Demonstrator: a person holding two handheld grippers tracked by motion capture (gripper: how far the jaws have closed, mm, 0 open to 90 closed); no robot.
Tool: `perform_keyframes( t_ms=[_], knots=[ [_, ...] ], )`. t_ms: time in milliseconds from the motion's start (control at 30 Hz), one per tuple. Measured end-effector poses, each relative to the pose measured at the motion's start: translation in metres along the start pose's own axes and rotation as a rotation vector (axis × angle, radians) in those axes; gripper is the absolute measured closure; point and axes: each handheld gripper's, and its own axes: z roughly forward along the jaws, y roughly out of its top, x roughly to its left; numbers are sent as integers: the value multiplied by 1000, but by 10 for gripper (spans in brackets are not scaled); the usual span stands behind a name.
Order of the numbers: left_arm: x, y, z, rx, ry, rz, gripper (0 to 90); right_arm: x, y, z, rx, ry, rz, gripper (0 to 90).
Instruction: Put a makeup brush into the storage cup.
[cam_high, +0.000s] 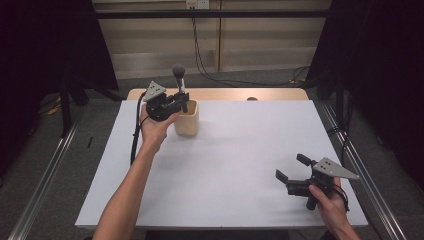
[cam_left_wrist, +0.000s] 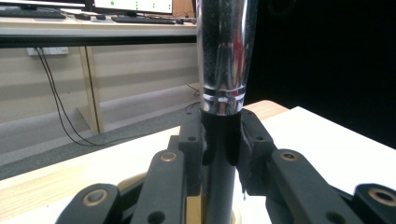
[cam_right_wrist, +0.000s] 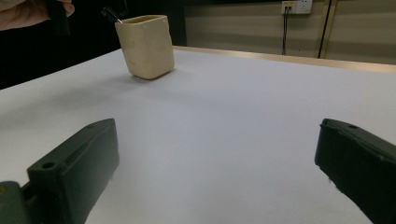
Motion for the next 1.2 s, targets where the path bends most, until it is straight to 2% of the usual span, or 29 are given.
perform_keyframes(
  t_ms=[167, 367, 533, 600, 667, 833, 967, 1000, 1067, 1200],
  knots=[
    [-1, -5, 7, 6, -3, -4, 745, 0, 0, 0, 0, 3, -5, 0],
    [1, -8, 10, 15, 1, 20, 745, 0, -1, 0, 1, 3, -5, 0],
    [1, -13, 15, 27, 5, 11, 745, 0, -1, 0, -1, 4, -7, 0],
    [1, -14, 16, 34, 5, 25, 745, 0, -1, 1, 2, 5, -7, 0],
    [0, -16, 17, 29, 6, 7, 744, 0, -1, 1, 2, 5, -8, 0],
    [0, -21, 19, 47, 8, 21, 744, 0, -1, 0, -4, 2, -10, 0],
    [2, -26, 20, 53, 11, -2, 745, 0, -1, 0, -1, 4, -12, 0],
    [3, -27, 20, 63, 14, 10, 744, 0, -1, 0, 1, 5, -14, 0],
    [4, -30, 20, 70, 12, 3, 744, 1, -1, 0, 1, 7, -13, 0],
    [5, -32, 20, 79, 17, 13, 744, 1, -1, 1, 4, 7, -10, 0]
  ],
)
